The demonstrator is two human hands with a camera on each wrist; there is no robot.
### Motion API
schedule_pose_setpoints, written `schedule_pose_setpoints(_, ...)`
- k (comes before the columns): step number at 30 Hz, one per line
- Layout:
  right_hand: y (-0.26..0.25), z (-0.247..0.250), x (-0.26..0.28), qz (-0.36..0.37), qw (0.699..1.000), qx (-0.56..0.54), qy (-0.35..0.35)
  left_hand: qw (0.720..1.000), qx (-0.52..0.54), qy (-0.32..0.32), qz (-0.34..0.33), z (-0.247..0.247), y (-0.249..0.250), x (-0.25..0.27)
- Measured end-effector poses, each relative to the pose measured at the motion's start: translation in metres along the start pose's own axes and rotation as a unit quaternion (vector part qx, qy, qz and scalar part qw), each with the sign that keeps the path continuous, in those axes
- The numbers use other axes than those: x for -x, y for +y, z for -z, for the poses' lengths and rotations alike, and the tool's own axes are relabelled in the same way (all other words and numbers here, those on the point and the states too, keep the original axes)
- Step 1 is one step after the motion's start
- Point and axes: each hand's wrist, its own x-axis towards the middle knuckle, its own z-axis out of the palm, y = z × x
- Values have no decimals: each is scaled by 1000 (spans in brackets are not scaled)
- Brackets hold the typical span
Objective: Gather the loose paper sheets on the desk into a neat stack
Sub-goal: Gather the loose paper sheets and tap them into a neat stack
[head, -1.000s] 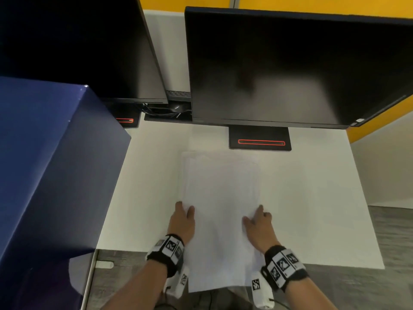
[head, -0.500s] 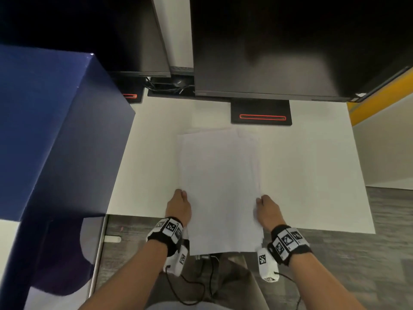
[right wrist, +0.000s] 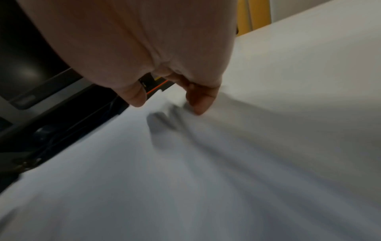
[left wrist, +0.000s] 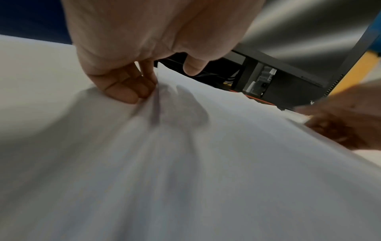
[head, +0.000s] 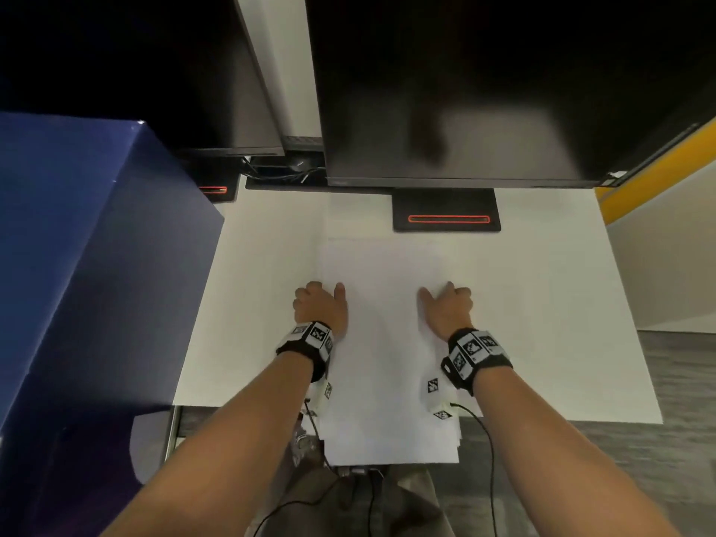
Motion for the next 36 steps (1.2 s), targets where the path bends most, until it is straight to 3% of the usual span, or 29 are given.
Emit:
schedule_pose_setpoints(2,-9,0,-7,22,999,-13,-25,1000,4,-15,-18,3,10,-8)
schedule_pose_setpoints(4,-2,10,-11,22,999,-25,-8,1000,17,11,-19,15,2,-16)
schedule_pose_setpoints(6,13,19,-9,-7,999,-25,26,999,27,33,28,27,-16,-18)
schedule_pose_setpoints(8,20,16,-1,-48,998,-24,35,998,38,11,53,29,-25,-15)
schedule_pose_setpoints(11,12,-5,16,-27,998,-52,-19,999,2,-47,12,15,-15,5)
schedule_pose_setpoints(13,9,-13,20,-18,996,-74,-38,998,2,-48,30,10,-12,14)
schedule_pose_setpoints(17,23,-2,18,-61,998,-3,30,999,-6,33,40,20,-35,9)
schedule_pose_setpoints(20,25,-3,24,-61,995,46,66,998,18,51,40,25,-36,6)
schedule_pose_setpoints(25,-3,-33,27,-72,990,105,51,998,-59,2,16,1,-8,23)
schedule_pose_setpoints(28,-15,-34,16,-106,994,18,23,999,1,-24,41,-3,-2,28)
schedule_pose_setpoints(32,8,-19,-3,-90,983,-148,-58,970,172,-152,81,16,-22,-1)
schedule_pose_setpoints(36,25,-5,8,-40,945,-302,-123,945,242,-218,35,34,-37,1)
